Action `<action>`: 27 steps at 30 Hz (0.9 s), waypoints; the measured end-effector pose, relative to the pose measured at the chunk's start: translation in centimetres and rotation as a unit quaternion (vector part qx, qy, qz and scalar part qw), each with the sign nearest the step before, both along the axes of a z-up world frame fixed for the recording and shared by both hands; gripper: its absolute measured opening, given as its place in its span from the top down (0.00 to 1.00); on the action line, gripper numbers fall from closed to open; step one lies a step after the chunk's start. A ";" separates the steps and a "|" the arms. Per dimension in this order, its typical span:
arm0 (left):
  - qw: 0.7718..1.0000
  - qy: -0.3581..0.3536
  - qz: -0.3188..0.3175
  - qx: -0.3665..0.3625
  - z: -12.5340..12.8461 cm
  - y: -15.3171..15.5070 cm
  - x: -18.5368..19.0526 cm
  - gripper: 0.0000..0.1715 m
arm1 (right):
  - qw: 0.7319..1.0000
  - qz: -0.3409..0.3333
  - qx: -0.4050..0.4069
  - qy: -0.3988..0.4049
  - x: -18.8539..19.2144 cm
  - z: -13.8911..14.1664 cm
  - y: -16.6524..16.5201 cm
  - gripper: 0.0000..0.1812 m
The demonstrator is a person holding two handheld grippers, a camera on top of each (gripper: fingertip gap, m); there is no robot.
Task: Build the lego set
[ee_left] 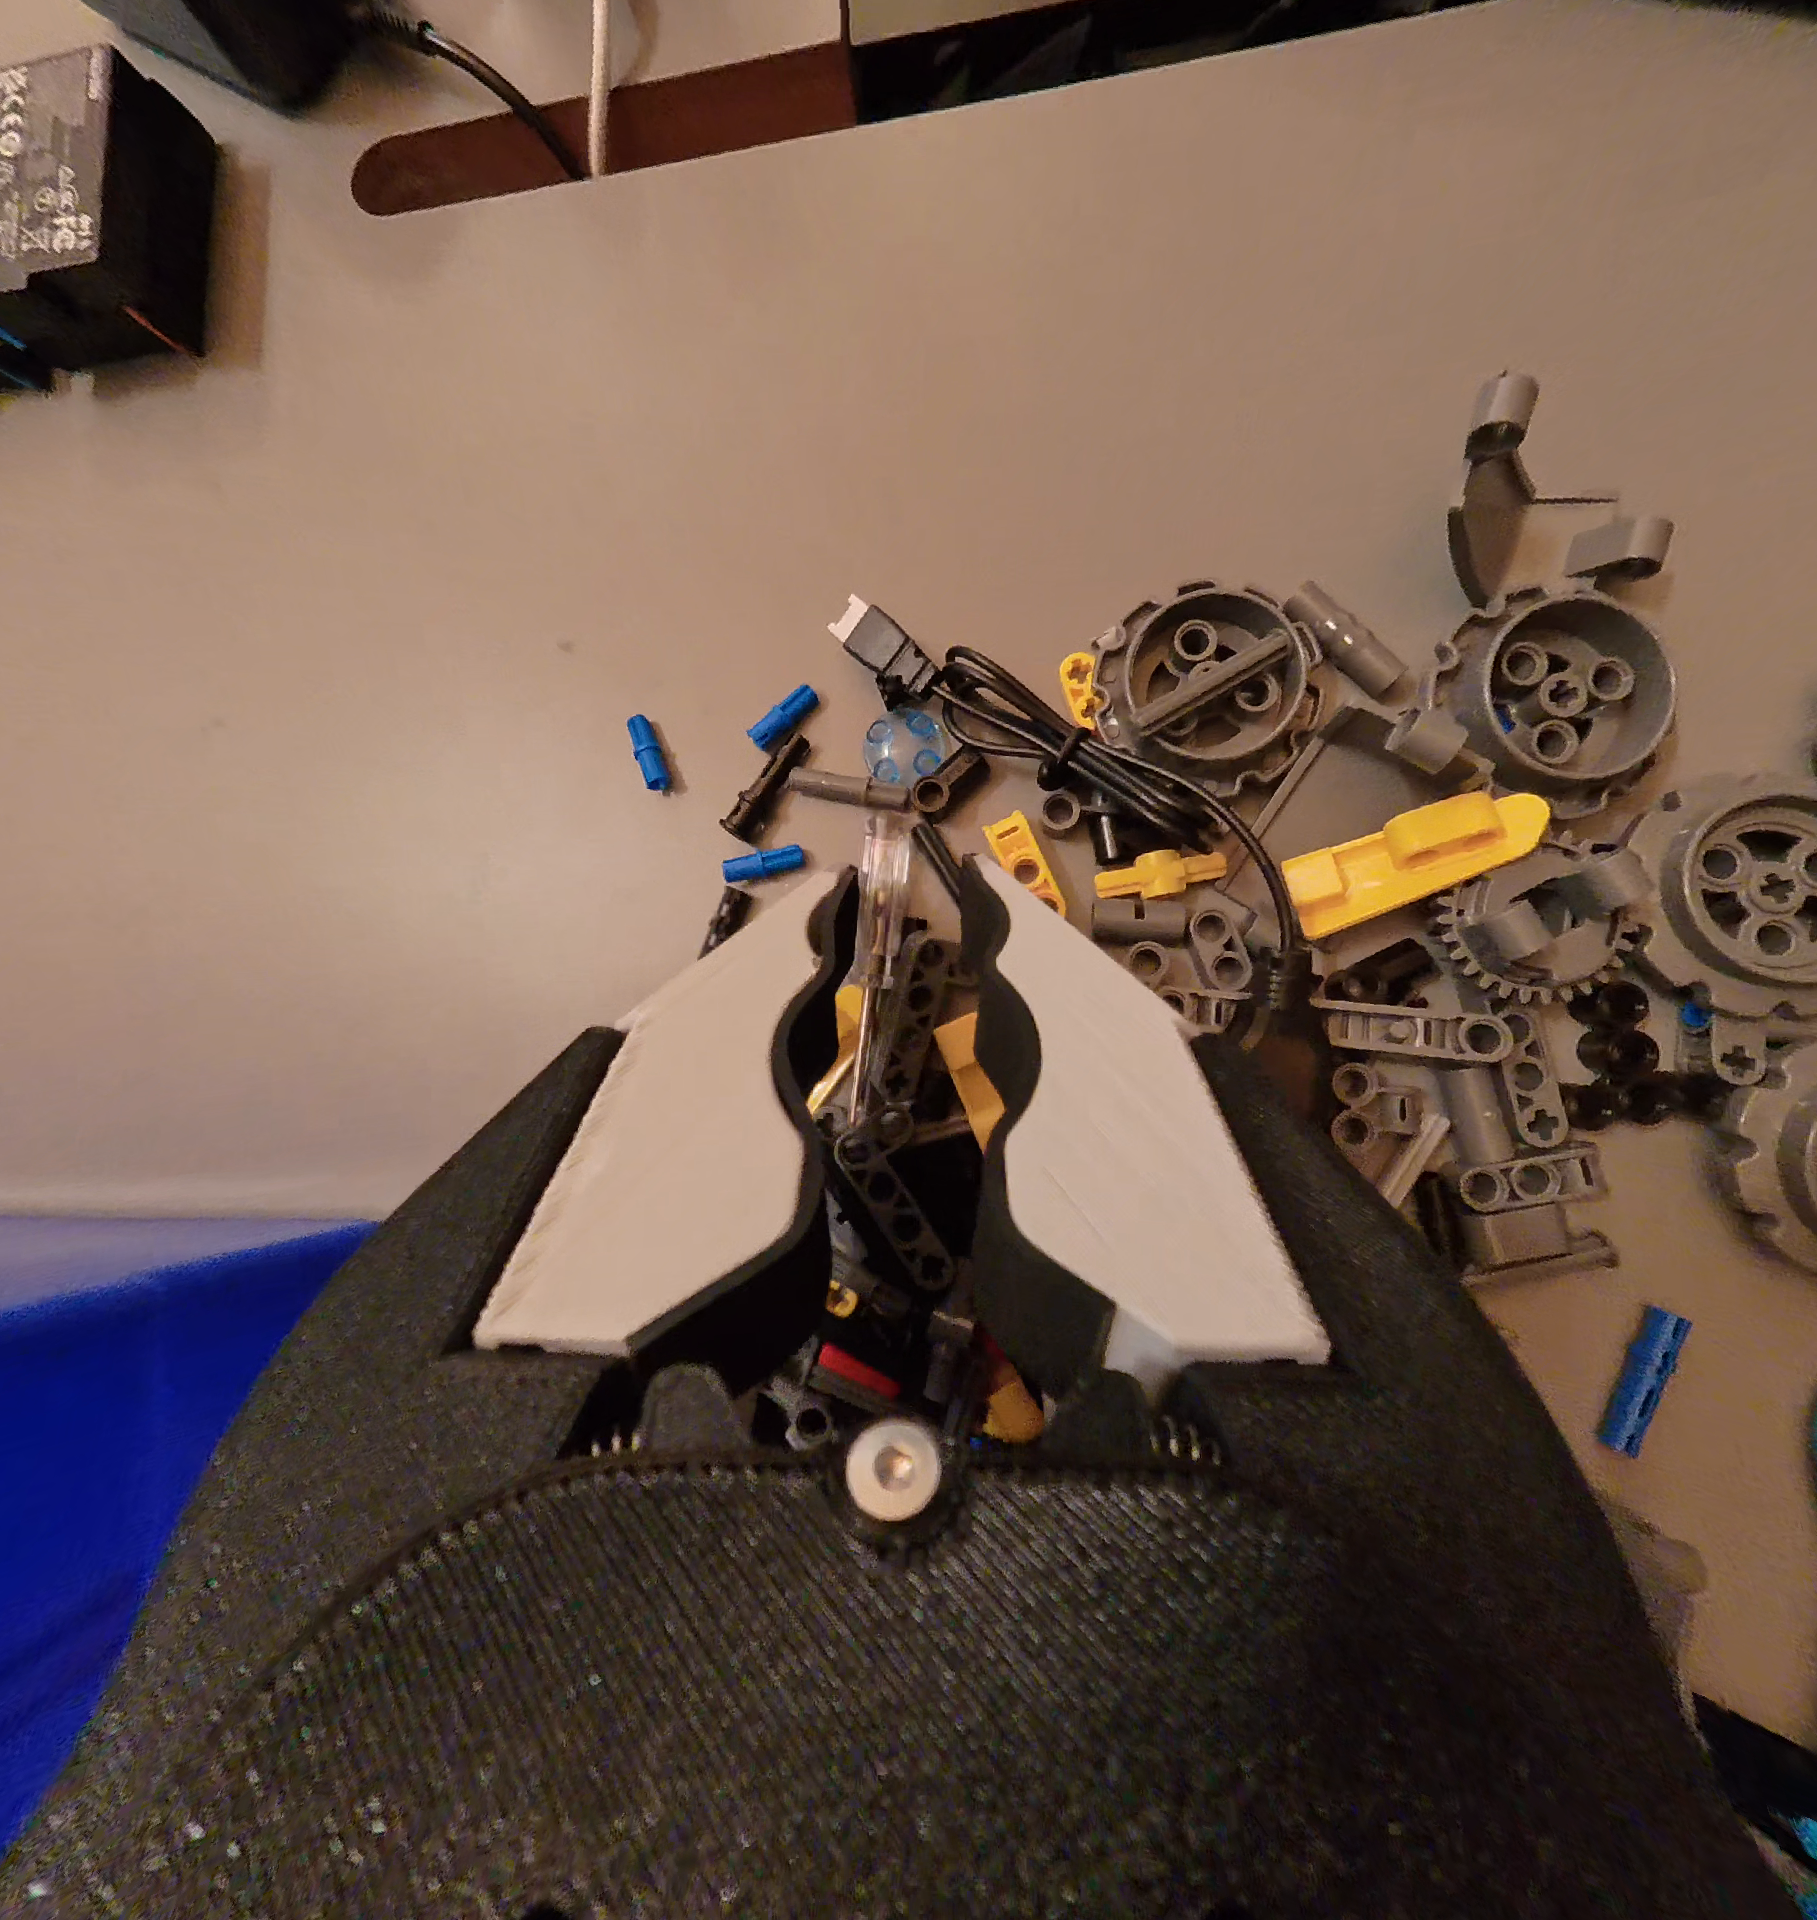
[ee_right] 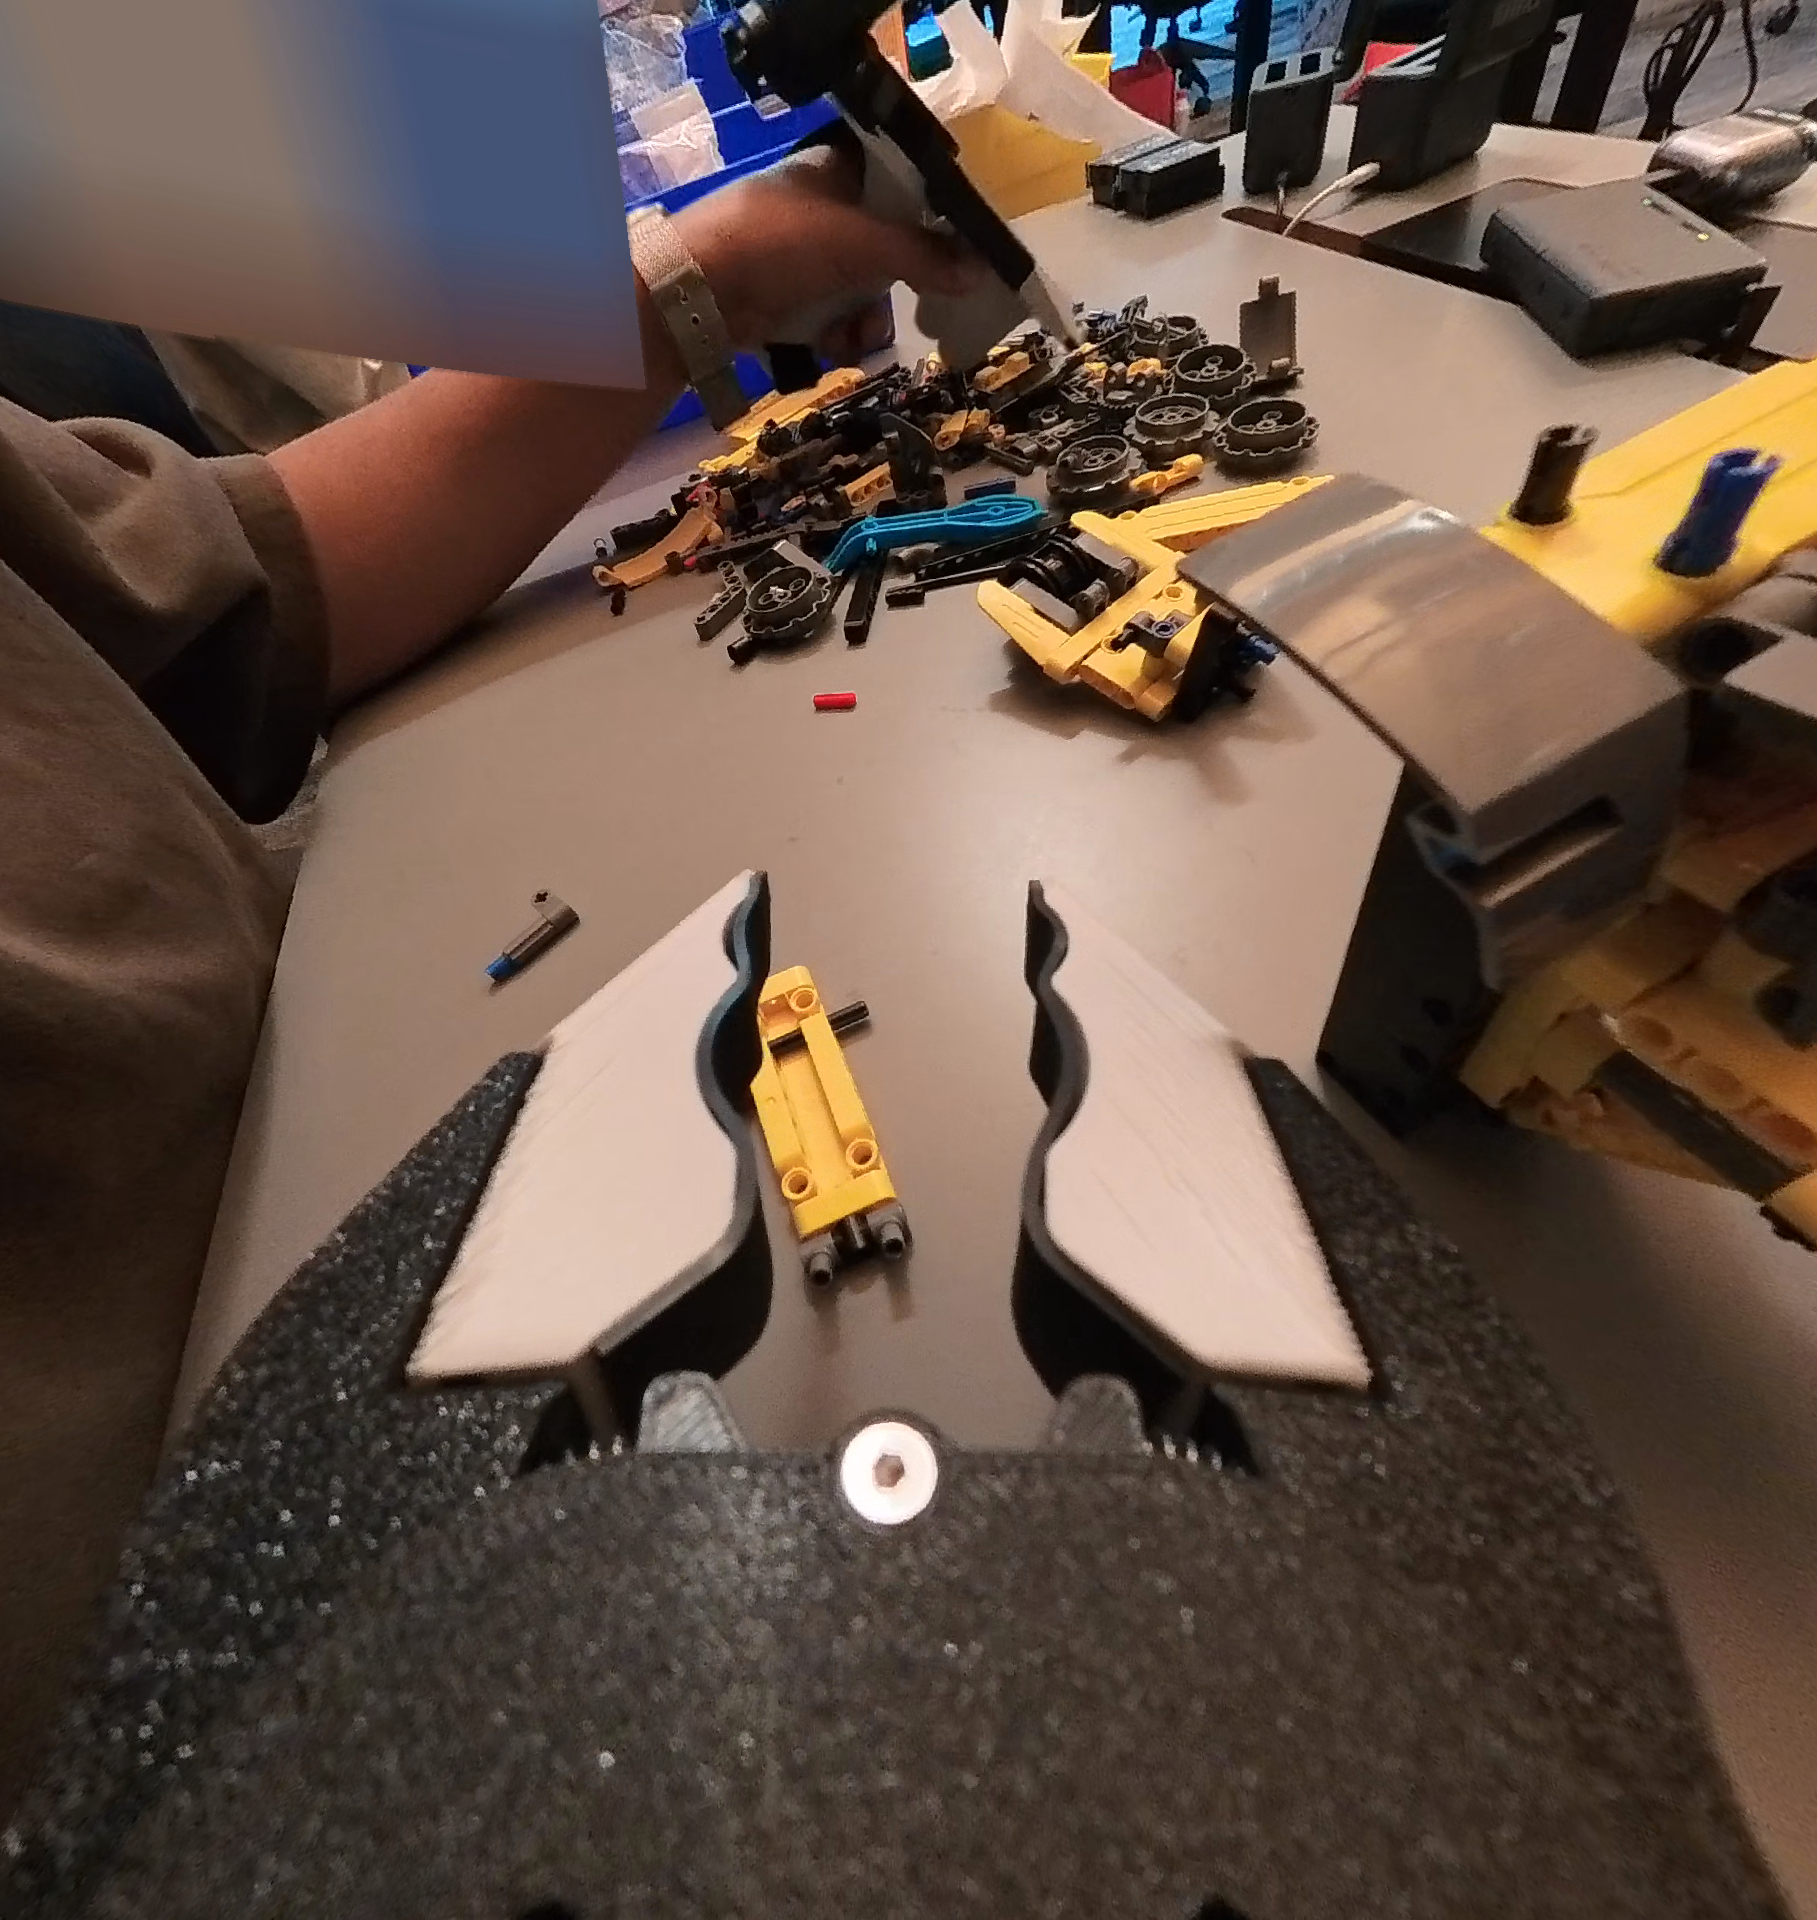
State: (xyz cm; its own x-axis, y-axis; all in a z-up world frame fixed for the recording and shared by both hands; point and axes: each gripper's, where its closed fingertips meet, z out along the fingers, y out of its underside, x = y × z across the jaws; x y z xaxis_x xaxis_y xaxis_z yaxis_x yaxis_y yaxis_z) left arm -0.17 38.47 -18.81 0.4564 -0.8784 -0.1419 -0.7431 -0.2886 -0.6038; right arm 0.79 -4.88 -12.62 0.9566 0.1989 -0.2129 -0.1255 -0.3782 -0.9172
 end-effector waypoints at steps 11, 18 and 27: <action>1.000 0.002 -0.018 0.004 0.0 -0.5 -0.2 0.96 | 1.000 0.000 -0.001 -0.005 -0.1 0.0 0.0 0.73; 0.997 -0.066 -0.031 -0.002 3.1 -1.8 0.0 0.97 | 1.000 0.001 -0.005 -0.005 -0.1 -0.2 0.1 0.73; 0.999 -0.045 -0.022 0.004 2.4 -1.0 -1.0 0.99 | 1.000 0.004 -0.011 -0.018 -0.3 -0.4 0.2 0.73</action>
State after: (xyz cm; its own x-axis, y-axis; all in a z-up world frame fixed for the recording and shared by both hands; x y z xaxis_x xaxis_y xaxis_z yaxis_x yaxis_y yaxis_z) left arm -1.22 37.43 -16.41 0.4283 -0.8970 -0.1088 -0.6970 -0.2513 -0.6716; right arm 0.45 -4.70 -13.03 0.9621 0.2022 -0.1827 -0.0895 -0.3989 -0.9126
